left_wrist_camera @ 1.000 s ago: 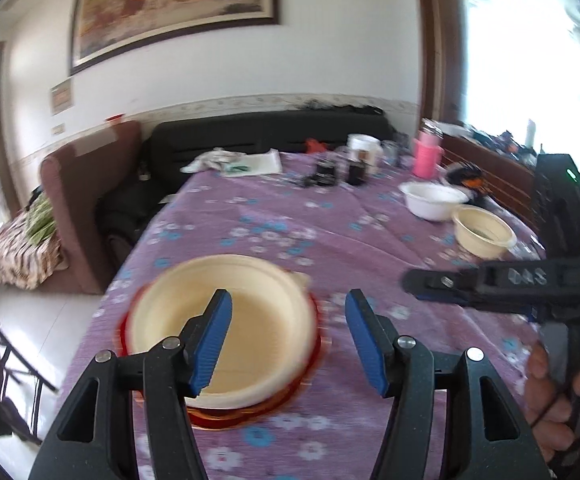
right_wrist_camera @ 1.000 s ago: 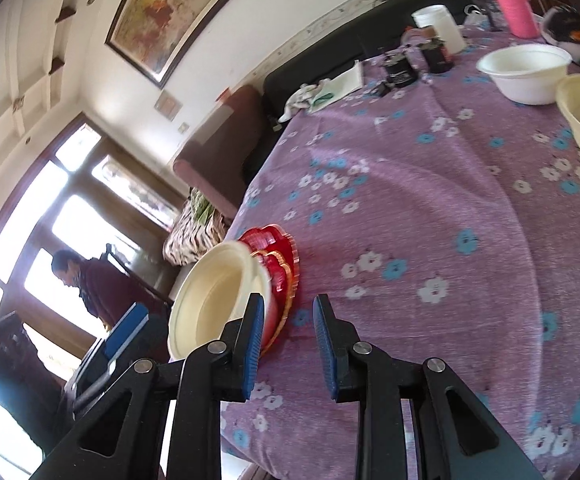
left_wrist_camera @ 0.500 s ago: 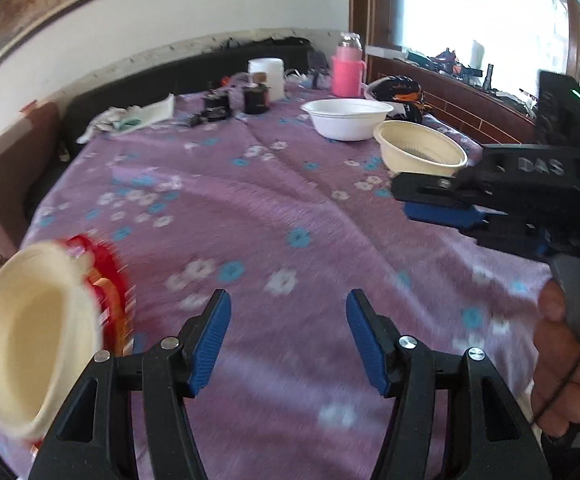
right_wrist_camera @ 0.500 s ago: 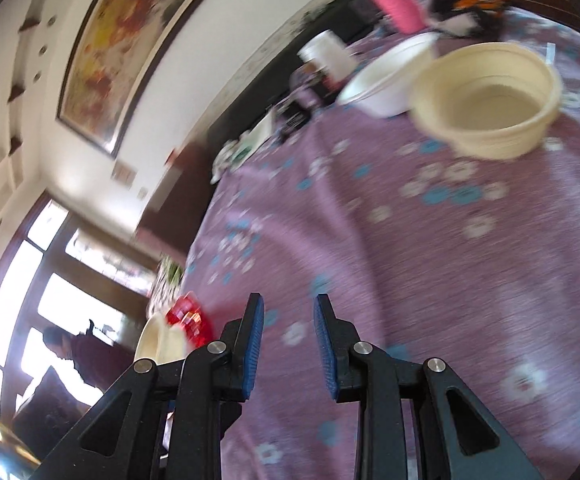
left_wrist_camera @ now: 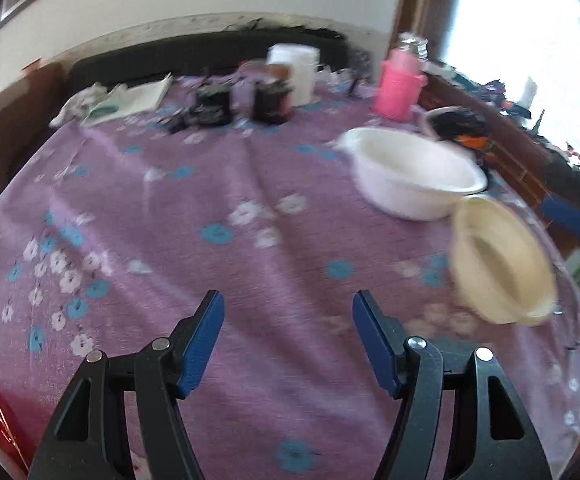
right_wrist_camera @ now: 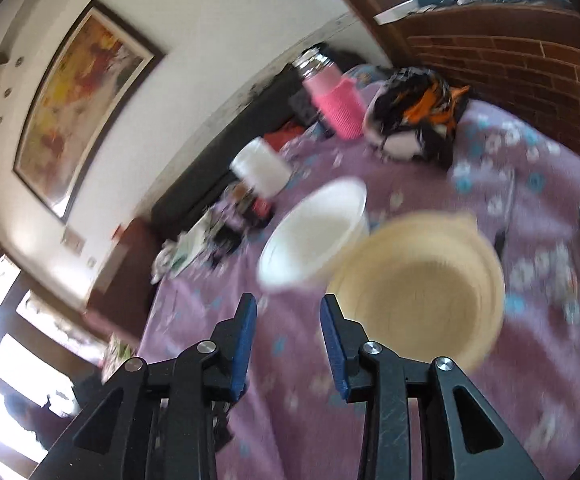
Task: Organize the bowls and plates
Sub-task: 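Move the right tool to the large white basin and grasp its rim, then lift the white basin with the right tool and carry it toward the stack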
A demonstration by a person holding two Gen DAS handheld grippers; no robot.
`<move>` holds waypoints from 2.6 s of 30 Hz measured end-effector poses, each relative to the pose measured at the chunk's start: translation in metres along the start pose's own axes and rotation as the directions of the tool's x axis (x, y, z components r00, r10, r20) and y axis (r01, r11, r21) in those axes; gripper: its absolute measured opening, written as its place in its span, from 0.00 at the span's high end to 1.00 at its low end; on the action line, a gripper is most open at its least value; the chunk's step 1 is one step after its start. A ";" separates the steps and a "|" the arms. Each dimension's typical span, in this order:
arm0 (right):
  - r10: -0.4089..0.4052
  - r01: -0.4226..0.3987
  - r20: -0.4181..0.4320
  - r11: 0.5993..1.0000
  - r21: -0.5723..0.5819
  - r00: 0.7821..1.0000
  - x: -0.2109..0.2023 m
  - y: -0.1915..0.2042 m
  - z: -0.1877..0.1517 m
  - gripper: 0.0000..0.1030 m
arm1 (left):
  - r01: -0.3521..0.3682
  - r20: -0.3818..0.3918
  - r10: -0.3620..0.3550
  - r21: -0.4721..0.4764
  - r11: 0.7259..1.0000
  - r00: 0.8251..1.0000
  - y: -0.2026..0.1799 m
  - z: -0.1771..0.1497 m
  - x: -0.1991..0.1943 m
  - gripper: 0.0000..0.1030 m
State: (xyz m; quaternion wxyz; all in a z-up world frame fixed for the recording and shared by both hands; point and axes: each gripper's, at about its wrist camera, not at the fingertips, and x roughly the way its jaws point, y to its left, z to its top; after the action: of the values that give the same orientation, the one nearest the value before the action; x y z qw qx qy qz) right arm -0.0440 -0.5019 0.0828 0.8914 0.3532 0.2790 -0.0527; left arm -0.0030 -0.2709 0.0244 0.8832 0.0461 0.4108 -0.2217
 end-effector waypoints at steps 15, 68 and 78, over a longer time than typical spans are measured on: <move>-0.158 0.157 -0.082 0.987 -0.016 0.984 0.097 -0.028 0.040 0.91 | -0.021 0.054 0.029 -0.156 0.987 0.998 0.038 0.002 -0.019 0.36; -0.050 -0.046 -0.221 0.912 -0.407 0.974 0.099 0.060 -0.041 0.90 | -0.078 0.110 0.091 -0.116 0.990 0.990 0.039 0.001 -0.027 0.79; -0.029 -0.049 -0.179 0.909 -0.413 0.983 0.088 0.062 -0.042 0.90 | -0.093 0.170 0.108 -0.095 0.991 0.980 0.032 0.001 -0.038 0.79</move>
State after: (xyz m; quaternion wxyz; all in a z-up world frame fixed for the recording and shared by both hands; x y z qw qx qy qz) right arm 0.0289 -0.4185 0.0480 0.9172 0.1601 0.3620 0.0448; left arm -0.0105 -0.2292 0.0498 0.9270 0.0089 0.3383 -0.1618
